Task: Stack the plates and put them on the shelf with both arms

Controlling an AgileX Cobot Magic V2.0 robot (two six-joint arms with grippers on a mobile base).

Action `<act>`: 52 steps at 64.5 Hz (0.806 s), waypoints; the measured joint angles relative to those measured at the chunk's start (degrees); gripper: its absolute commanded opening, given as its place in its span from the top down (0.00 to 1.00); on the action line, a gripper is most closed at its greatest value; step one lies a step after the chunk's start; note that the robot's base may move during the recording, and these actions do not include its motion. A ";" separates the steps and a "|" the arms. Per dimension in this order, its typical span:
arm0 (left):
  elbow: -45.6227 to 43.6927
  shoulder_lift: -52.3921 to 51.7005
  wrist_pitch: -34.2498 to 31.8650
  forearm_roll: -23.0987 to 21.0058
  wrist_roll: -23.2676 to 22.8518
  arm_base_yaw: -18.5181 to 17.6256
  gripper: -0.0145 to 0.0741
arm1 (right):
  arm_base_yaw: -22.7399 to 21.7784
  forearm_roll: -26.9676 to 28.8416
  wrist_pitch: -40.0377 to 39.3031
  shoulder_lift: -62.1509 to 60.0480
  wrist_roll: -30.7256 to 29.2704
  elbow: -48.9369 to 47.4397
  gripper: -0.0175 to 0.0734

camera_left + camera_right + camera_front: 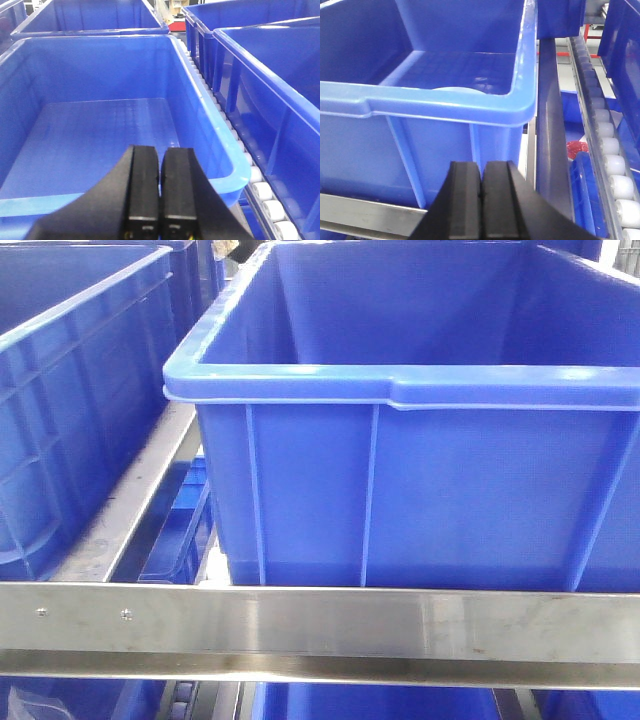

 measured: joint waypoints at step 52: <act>13.50 -14.85 -4.60 3.39 -0.10 8.54 0.74 | 0.00 0.00 0.00 0.00 0.11 0.00 0.75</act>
